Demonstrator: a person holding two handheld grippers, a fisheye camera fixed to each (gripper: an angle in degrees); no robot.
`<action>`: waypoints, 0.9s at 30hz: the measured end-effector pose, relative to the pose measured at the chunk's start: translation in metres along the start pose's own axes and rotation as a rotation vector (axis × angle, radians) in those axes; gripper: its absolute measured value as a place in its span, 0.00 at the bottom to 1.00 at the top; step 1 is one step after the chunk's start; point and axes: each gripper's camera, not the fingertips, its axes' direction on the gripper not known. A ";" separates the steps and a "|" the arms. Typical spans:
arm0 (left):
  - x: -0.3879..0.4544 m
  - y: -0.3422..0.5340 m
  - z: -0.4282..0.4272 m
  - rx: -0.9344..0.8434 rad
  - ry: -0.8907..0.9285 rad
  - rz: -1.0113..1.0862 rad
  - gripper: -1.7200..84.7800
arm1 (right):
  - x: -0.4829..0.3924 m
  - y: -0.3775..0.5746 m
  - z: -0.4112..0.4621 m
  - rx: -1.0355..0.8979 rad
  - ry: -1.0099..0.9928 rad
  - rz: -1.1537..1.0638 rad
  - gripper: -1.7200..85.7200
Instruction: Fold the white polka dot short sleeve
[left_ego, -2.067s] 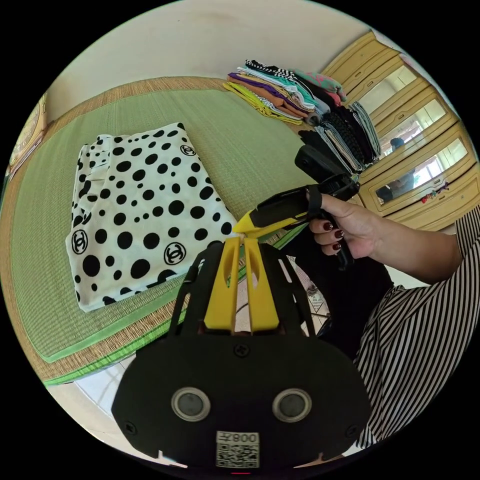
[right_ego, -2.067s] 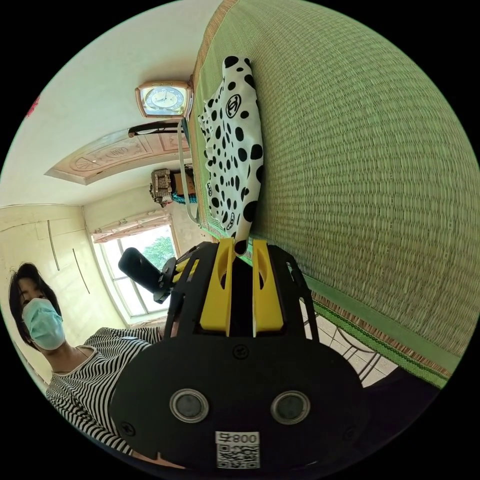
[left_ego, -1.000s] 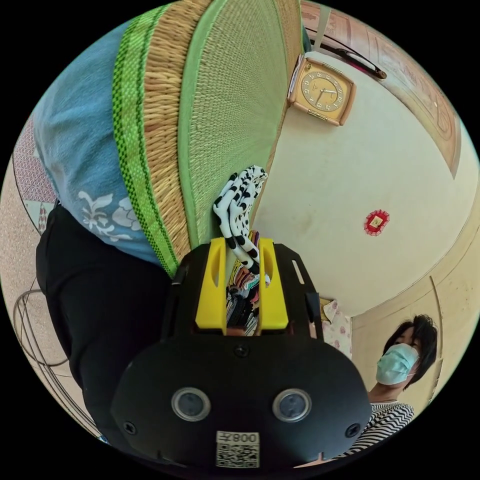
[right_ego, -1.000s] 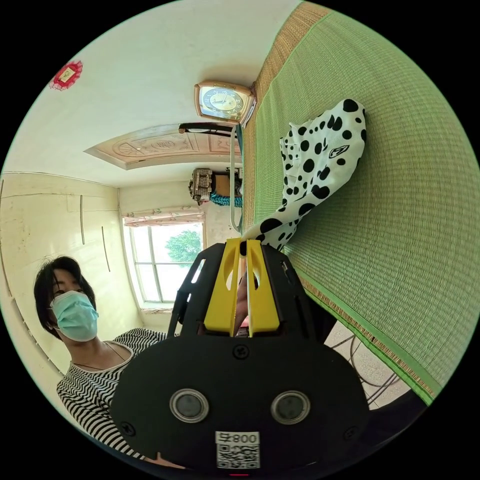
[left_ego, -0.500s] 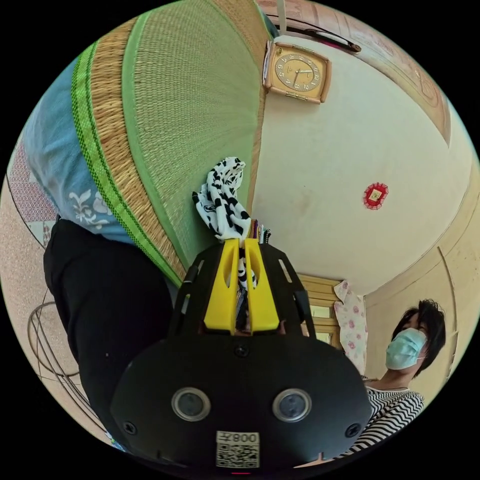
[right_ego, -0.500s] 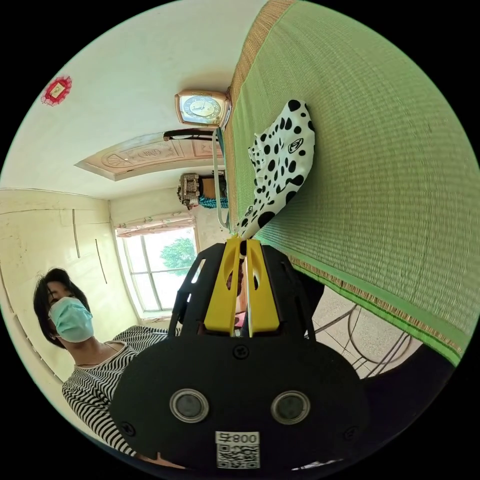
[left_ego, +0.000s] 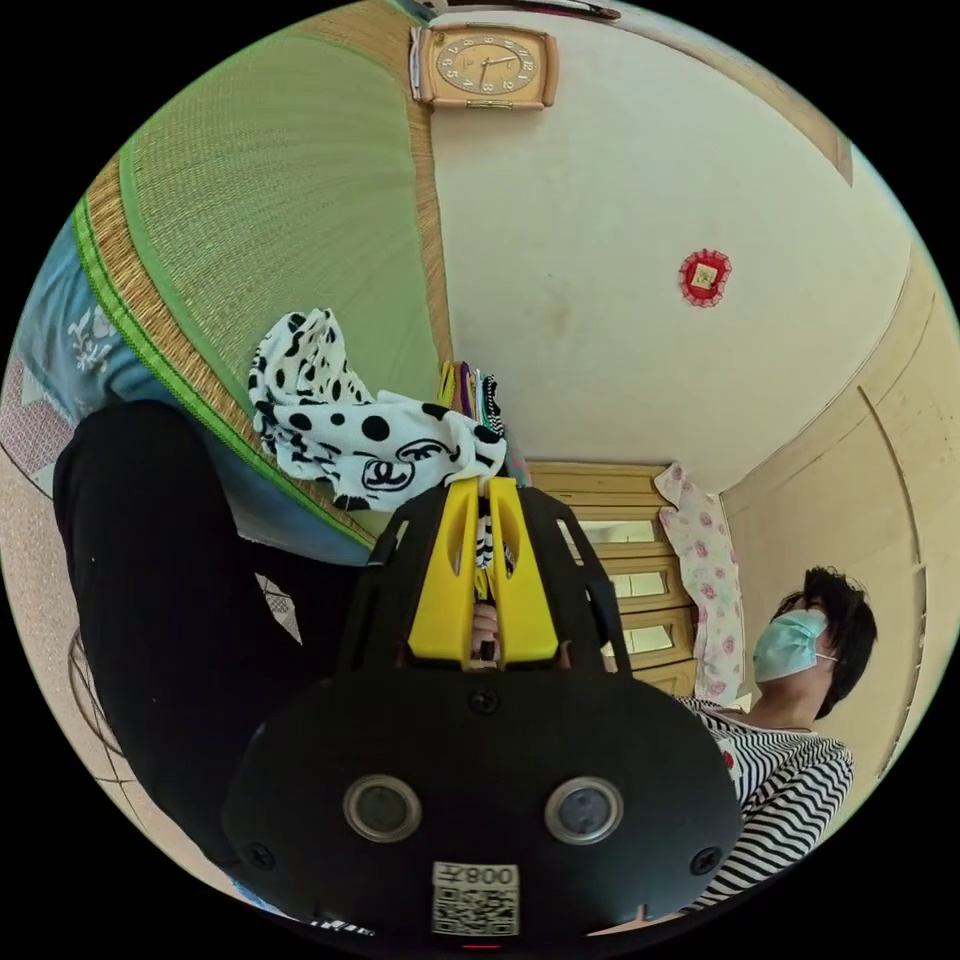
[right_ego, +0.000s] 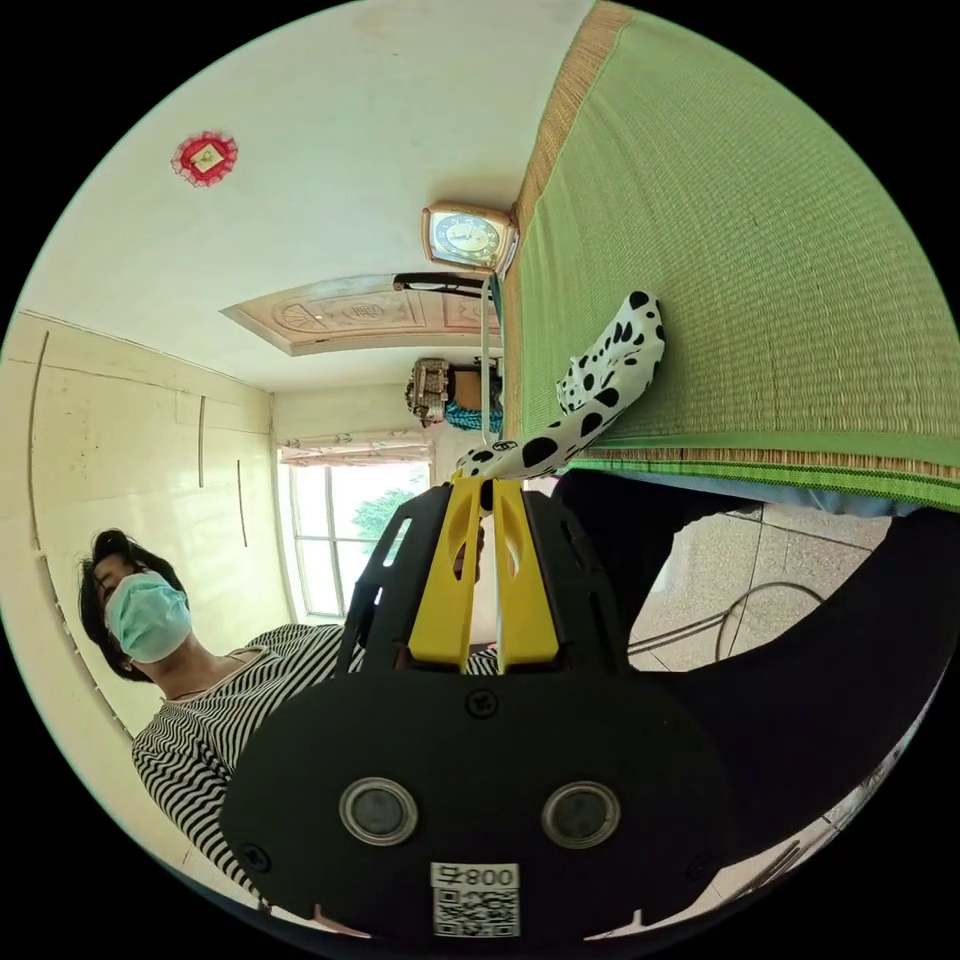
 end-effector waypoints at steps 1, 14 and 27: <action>0.012 -0.001 0.013 -0.022 0.005 0.025 0.04 | -0.003 0.005 -0.004 0.010 -0.008 -0.010 0.04; 0.116 -0.070 0.209 -0.243 0.018 0.229 0.04 | -0.070 0.012 -0.113 0.223 -0.002 -0.190 0.04; 0.297 -0.228 0.524 -0.221 0.068 0.633 0.04 | -0.269 -0.252 -0.287 0.396 0.198 -0.502 0.04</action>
